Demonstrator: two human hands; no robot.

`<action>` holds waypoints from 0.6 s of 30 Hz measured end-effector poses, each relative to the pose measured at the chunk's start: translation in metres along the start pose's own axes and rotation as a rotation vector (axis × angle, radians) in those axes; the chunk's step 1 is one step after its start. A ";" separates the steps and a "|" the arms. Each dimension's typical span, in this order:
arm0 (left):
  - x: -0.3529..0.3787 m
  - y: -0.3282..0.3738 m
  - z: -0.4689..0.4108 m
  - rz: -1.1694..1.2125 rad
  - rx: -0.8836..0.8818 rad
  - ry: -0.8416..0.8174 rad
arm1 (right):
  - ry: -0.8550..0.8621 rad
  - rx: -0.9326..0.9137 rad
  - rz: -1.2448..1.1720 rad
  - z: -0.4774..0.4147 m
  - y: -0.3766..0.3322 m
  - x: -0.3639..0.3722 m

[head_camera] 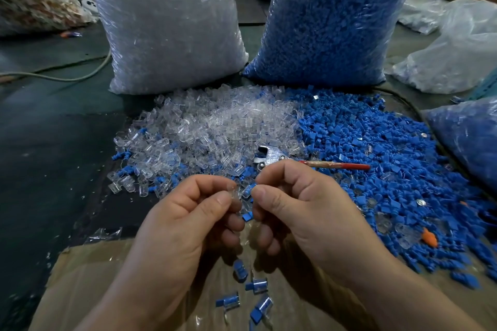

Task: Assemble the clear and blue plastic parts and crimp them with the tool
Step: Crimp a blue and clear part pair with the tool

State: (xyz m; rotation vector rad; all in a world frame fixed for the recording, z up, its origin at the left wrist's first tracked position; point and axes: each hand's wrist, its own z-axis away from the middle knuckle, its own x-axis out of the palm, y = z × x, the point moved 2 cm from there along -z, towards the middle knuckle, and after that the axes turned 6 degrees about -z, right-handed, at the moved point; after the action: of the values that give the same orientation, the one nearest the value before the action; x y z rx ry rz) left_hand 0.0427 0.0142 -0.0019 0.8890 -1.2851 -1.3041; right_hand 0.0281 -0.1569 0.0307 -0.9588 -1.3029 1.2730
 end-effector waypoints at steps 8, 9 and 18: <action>0.006 0.008 0.002 0.112 -0.033 0.004 | 0.001 0.072 -0.175 0.000 0.002 0.001; 0.006 0.009 0.002 0.126 -0.040 0.000 | -0.006 0.079 -0.179 -0.001 0.002 0.001; 0.007 0.011 0.002 0.183 -0.077 -0.071 | 0.013 0.110 -0.165 0.002 -0.004 0.002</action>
State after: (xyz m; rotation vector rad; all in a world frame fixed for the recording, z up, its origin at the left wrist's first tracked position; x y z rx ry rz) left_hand 0.0417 0.0093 0.0098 0.6607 -1.3296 -1.2400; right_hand 0.0267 -0.1561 0.0348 -0.7647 -1.2612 1.1956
